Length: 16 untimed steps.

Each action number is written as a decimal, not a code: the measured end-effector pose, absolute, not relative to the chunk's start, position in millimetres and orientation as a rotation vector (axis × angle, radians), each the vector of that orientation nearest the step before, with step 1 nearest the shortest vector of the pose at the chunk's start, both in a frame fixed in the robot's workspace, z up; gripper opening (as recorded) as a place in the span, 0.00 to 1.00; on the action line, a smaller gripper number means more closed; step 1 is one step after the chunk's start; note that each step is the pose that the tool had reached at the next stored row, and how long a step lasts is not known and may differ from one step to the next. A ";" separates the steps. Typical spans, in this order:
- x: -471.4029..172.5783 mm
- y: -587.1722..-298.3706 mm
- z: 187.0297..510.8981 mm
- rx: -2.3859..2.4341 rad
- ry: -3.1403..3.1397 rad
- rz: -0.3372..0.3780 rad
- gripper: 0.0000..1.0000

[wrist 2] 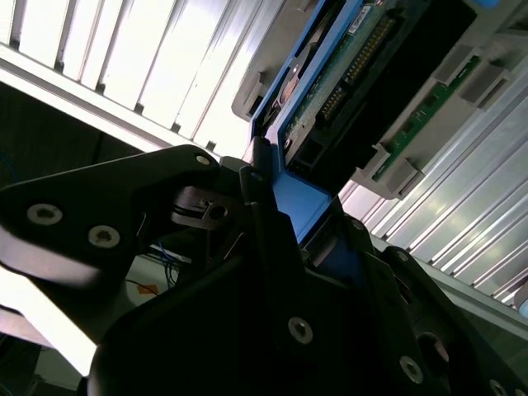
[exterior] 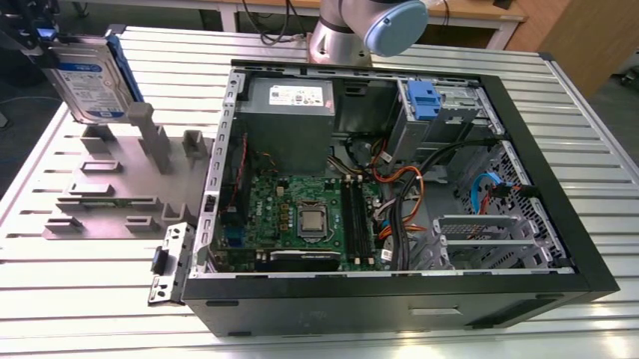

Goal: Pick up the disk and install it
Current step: 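Pick up the disk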

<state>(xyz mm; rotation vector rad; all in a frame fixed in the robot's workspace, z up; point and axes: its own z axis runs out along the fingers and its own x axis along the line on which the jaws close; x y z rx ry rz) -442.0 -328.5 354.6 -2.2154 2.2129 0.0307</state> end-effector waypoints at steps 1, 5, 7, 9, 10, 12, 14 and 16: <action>-442.0 -328.5 355.0 -2.215 2.213 0.031 0.37; -442.0 -328.5 356.4 -2.215 2.213 0.031 0.37; -442.0 -328.5 356.7 -2.215 2.213 0.031 0.37; -442.0 -328.5 357.1 -2.215 2.213 0.031 0.37; -442.0 -328.5 357.3 -2.215 2.213 0.031 0.37; -442.0 -328.5 357.7 -2.215 2.213 0.031 0.37; -441.9 -328.5 358.1 -2.215 2.213 0.031 0.37; -442.0 -328.5 358.5 -2.215 2.213 0.031 0.37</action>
